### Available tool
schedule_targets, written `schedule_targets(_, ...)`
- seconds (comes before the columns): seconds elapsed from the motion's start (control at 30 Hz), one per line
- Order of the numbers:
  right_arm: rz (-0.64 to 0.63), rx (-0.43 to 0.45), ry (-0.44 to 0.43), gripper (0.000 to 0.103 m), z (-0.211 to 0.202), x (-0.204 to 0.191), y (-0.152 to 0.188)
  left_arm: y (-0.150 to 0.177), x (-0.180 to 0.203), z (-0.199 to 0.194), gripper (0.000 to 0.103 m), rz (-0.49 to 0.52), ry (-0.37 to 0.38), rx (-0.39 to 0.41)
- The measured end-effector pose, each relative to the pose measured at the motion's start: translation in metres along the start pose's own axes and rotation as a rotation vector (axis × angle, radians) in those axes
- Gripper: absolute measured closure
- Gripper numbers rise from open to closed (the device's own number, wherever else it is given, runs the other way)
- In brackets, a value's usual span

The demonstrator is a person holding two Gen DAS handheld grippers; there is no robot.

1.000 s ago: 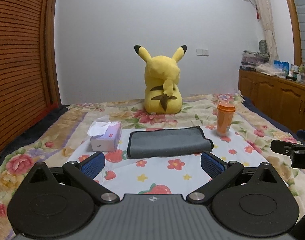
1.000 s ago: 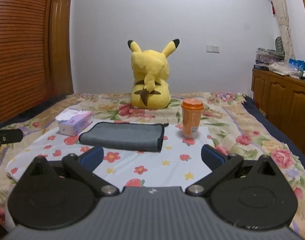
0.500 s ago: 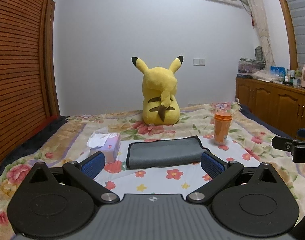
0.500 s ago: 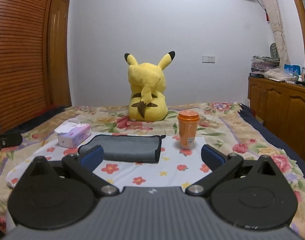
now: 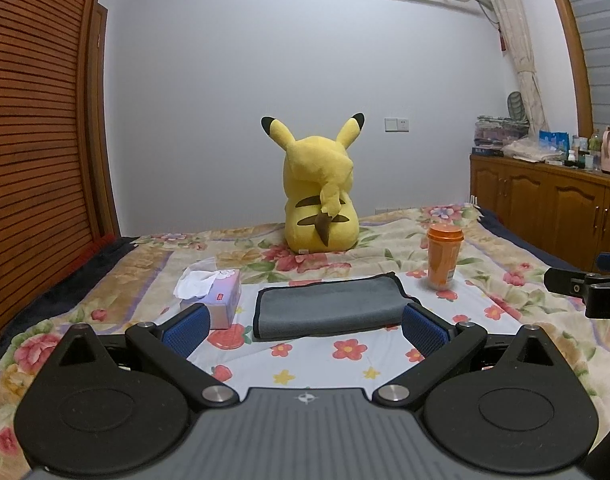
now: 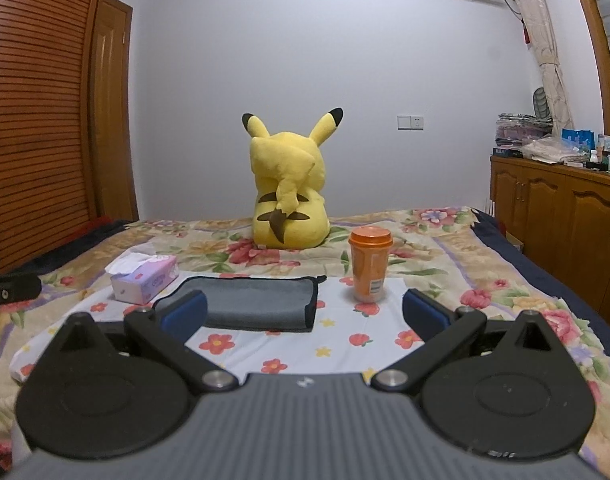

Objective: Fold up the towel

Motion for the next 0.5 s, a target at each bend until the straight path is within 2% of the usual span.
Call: schedule_targets(0.5, -0.001, 0.0, 0.0, 0.0, 0.0001, -0.0001, -0.0001, -0.0003, -0.0001, 0.0002, 0.0, 0.003, -0.001, 0.002)
Point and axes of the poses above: each gripper's, at about its wrist camera, not at the fingertips, and z roughly the way its jaws point, x to its right, y to its underside, the point moved 7 cm from there along z, roughly the way its jaws point, and after that the axes turned 11 degrees about -x, right-handed, at the moved point
